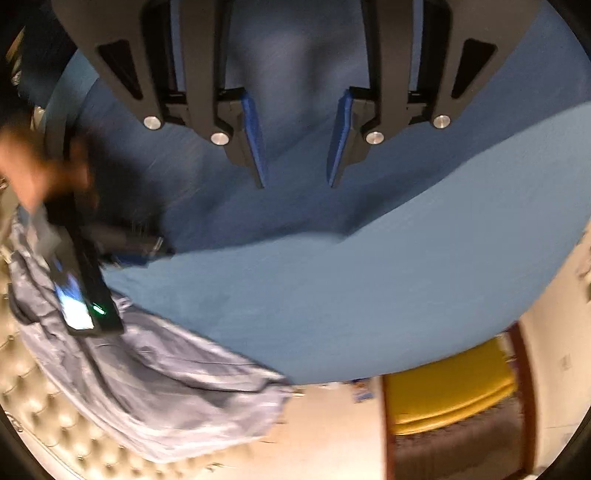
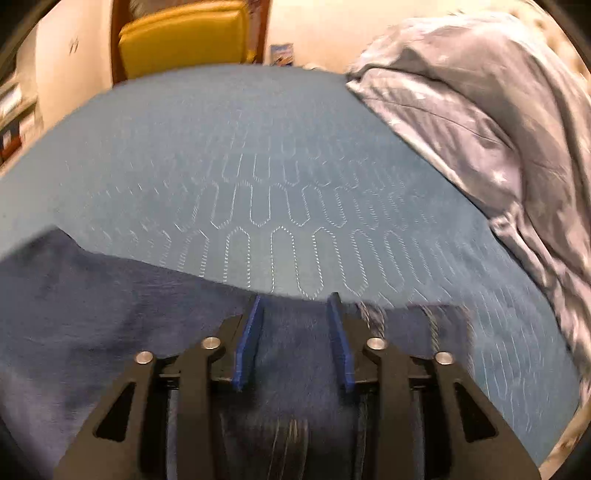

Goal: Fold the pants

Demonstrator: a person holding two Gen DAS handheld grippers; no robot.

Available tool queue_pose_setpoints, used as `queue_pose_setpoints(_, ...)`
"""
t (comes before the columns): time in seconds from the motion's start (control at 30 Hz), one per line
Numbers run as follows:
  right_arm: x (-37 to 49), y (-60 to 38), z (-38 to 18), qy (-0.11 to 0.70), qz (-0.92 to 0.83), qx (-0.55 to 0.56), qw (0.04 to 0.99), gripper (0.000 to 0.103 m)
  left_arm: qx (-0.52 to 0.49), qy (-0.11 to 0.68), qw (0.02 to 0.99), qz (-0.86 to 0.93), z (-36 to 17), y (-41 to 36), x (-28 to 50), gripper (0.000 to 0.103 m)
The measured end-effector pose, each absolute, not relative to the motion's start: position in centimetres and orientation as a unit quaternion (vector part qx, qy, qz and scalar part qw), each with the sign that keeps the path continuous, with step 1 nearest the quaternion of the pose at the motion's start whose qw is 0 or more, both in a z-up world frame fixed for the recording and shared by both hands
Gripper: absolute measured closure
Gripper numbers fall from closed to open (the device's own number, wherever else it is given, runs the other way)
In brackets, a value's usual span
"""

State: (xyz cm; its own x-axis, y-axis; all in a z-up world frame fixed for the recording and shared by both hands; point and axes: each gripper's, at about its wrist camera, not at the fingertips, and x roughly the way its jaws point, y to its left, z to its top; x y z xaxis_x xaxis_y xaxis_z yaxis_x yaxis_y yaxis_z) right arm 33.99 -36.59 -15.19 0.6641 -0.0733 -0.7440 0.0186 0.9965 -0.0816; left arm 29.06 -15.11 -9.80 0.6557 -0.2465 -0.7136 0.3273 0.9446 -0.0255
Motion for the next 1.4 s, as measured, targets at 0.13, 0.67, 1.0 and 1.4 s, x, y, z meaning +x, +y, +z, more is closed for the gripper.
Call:
queue_pose_setpoints(0.13, 29.5, -38.2, -15.8, 0.426, -0.071, -0.017, 0.902, 0.022, 0.037, 0.429, 0.884, -0.182, -13.6, -21.8, 34.2, 0.07)
queue_pose_setpoints(0.67, 26.7, -39.7, -18.6, 0.445, -0.059, 0.001, 0.894, 0.021, 0.018, 0.443, 0.883, -0.152, -14.2, -23.2, 33.4, 0.059)
queue_pose_setpoints(1.0, 26.8, -39.4, -18.5, 0.446, -0.062, -0.003, 0.893, 0.021, 0.047, 0.436, 0.89, -0.124, -16.5, -22.3, 20.5, 0.059)
queue_pose_setpoints(1.4, 24.2, -38.1, -17.0, 0.465, -0.07, 0.006, 0.883, 0.019, 0.04, 0.432, 0.894, -0.109, -15.6, -20.6, 19.4, 0.048)
